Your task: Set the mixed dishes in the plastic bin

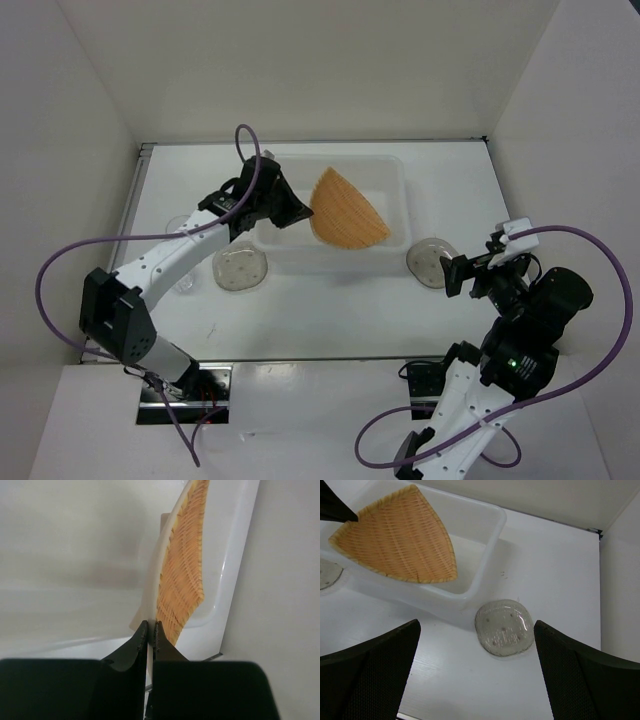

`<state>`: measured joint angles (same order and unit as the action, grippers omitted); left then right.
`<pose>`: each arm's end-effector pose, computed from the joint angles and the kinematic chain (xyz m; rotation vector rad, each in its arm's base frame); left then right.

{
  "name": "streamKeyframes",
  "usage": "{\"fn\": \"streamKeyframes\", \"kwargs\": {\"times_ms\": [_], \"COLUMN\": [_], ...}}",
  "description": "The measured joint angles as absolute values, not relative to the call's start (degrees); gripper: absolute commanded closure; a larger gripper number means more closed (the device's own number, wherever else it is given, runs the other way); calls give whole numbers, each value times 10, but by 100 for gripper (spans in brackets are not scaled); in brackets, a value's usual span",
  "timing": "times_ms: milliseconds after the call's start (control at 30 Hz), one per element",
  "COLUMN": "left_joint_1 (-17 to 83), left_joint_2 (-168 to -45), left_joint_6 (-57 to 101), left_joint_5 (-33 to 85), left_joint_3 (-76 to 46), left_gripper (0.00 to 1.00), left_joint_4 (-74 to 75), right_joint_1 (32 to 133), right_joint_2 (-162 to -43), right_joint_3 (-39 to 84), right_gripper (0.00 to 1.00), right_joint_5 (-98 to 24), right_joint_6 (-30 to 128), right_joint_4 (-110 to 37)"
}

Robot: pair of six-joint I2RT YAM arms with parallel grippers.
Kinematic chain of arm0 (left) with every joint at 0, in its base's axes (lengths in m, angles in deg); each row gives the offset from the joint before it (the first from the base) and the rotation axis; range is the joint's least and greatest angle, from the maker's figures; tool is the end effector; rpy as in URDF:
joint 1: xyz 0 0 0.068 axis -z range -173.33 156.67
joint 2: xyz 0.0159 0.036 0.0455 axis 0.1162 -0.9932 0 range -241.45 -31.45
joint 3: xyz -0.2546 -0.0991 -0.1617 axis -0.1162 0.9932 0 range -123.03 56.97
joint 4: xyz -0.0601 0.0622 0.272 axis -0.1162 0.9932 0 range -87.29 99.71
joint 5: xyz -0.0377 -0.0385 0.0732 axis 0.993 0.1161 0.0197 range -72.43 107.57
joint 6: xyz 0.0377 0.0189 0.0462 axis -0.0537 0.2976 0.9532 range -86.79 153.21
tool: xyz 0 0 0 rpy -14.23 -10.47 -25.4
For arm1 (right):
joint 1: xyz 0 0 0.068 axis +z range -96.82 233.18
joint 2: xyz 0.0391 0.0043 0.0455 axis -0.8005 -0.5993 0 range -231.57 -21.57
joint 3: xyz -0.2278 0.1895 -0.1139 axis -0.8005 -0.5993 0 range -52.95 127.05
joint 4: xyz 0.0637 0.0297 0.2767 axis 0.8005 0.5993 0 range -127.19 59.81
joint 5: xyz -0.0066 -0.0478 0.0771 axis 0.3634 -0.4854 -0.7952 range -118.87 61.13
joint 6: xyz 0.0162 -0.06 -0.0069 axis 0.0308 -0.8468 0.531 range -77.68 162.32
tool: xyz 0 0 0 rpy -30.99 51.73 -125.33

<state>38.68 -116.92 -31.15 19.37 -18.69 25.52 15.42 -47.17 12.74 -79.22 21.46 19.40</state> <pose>0.3169 -0.1998 0.3698 -0.6263 2.2309 -0.9693 0.0295 0.0235 0.4379 -0.3313 1.7221 0.0734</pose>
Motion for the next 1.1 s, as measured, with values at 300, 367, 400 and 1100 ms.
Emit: {"fn": "streamKeyframes", "kwargs": {"times_ms": [300, 367, 400, 1100], "left_joint_1": [367, 363, 360, 329], "left_joint_2": [-1278, -1296, -1305, -1443], "left_joint_6": [-301, -297, -296, -236], "left_joint_5": [245, 251, 254, 363], "left_joint_3": [-247, -252, -252, -281], "left_gripper": [100, 100, 100, 45], "left_joint_4": [211, 200, 196, 135], "right_joint_1": [150, 150, 150, 145], "right_joint_2": [-472, -472, -472, -472], "right_joint_3": [127, 127, 127, 127], "right_gripper": [2, 2, 2, 2], "right_joint_5": [-792, -792, -792, -792], "right_joint_6": [215, 215, 215, 219], "right_joint_4": [194, 194, 194, 194]}}
